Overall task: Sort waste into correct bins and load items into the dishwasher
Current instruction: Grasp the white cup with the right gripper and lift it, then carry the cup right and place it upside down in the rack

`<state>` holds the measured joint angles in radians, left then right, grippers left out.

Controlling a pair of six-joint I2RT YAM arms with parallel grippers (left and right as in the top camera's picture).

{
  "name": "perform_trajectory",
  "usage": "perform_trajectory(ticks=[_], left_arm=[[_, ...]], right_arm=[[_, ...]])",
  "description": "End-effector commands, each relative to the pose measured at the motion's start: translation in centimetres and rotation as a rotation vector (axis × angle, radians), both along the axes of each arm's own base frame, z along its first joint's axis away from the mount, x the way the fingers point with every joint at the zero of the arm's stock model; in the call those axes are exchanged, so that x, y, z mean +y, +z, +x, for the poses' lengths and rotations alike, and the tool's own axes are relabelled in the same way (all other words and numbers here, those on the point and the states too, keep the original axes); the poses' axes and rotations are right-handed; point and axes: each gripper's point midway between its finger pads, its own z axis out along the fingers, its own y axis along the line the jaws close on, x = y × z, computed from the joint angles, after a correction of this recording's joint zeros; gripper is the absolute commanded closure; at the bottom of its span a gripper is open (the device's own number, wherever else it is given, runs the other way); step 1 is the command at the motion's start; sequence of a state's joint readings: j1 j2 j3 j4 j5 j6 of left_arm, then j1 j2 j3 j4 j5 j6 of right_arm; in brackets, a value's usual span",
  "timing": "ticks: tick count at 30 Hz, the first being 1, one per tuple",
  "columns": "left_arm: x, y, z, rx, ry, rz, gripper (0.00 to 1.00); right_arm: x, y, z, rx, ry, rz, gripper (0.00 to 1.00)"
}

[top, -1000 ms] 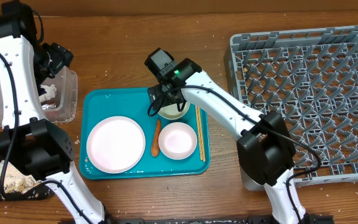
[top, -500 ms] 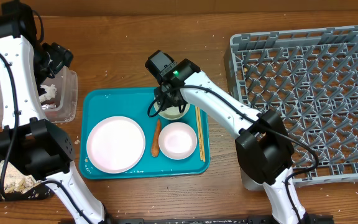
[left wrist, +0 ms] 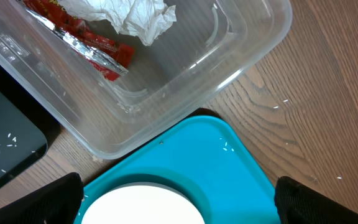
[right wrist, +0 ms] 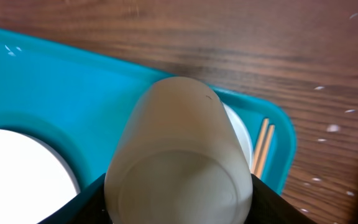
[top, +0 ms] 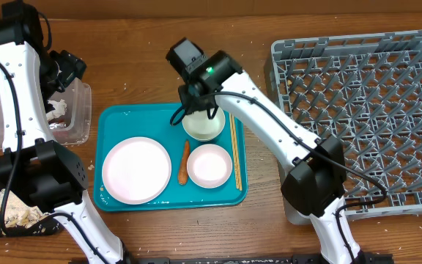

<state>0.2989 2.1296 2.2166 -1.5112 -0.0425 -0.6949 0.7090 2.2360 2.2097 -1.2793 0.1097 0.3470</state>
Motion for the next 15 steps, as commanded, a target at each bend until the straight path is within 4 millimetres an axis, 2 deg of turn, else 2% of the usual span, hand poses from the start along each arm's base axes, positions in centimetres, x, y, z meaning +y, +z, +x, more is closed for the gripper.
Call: perform_trajectory(ticks=[1,2,3,4,5,6,7,8,10,12,15], left_arm=[[0.4,0.5,-0.2,-0.004,-0.017,0.025,0.0],[0.4,0.5,-0.2,-0.004,-0.017,0.025,0.0],[0.4,0.5,-0.2,-0.004,-0.017,0.025,0.0],[0.4,0.5,-0.2,-0.004,-0.017,0.025,0.0],[0.4,0.5,-0.2,-0.004,-0.017,0.025,0.0],[0.4,0.5,-0.2,-0.004,-0.017,0.025,0.0],[0.4,0.5,-0.2,-0.004,-0.017,0.025,0.0],[0.4,0.5,-0.2,-0.004,-0.017,0.025,0.0],[0.4,0.5,-0.2,-0.004,-0.017,0.025,0.0],[0.4,0.5,-0.2,-0.004,-0.017,0.025,0.0],[0.4,0.5,-0.2,-0.004,-0.017,0.025,0.0]], right_arm=[[-2.5,6.5,3.4,-0.143,-0.088,0.062,0.51],[-3.5,7.7,4.1,-0.165,-0.111,0.075,0.51],[-5.3,9.4,5.4,-0.196,-0.155,0.096,0.51],[-6.7,10.5,6.2,-0.216,-0.186,0.107,0.51],[-8.9,11.7,7.3,-0.239,-0.239,0.12,0.5],[-11.0,12.5,8.2,-0.254,-0.291,0.129,0.5],[-12.2,12.9,8.6,-0.262,-0.318,0.132,0.5],[-14.5,13.4,9.5,-0.274,-0.369,0.133,0.5],[-18.5,13.6,10.7,-0.285,-0.447,0.125,0.49],[-23.4,13.4,11.7,-0.285,-0.544,0.108,0.49],[-28.6,12.9,12.4,-0.282,-0.645,0.089,0.49]])
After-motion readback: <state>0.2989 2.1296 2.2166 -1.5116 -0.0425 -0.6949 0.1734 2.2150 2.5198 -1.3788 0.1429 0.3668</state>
